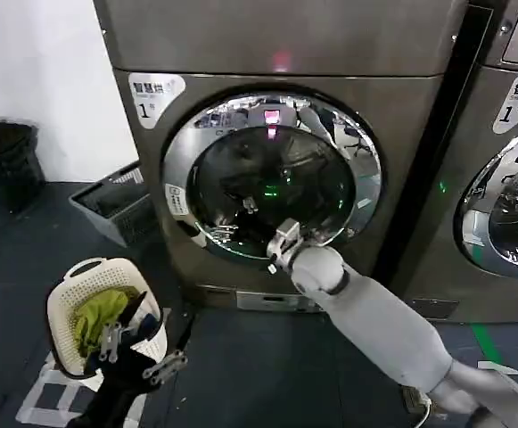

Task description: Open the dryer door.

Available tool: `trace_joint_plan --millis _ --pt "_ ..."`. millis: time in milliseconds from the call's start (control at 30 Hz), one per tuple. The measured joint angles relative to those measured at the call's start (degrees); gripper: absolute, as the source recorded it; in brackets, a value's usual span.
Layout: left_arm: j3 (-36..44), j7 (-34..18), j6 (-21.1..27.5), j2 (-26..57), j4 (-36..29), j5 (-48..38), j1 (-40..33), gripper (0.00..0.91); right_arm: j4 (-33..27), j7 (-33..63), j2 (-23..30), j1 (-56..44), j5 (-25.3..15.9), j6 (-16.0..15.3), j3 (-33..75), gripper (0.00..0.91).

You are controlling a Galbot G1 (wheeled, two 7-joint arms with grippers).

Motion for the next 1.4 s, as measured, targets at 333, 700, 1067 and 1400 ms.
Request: trace_joint_plan --millis 333,700,1067,1400 --pt "0.12 0.01 -0.01 0.02 -0.01 0.01 0.15 0.907 -4.16 -0.41 3.78 2.04 -0.42 0.05 -1.24 0.907" --pt "0.17 0.04 -0.02 0.04 0.05 0.01 0.19 0.907 -7.92 -1.83 6.47 4.45 -0.26 0.21 -2.52 0.907" --pt "0.14 0.05 -0.03 0.00 0.21 0.00 0.11 0.907 -10.97 -5.35 8.13 6.08 -0.16 1.24 -3.49 0.907" --pt "0.12 0.05 -0.03 -0.09 0.40 -0.02 0.00 0.907 -11.07 -12.97 6.91 6.66 2.64 3.55 -4.48 0.907"
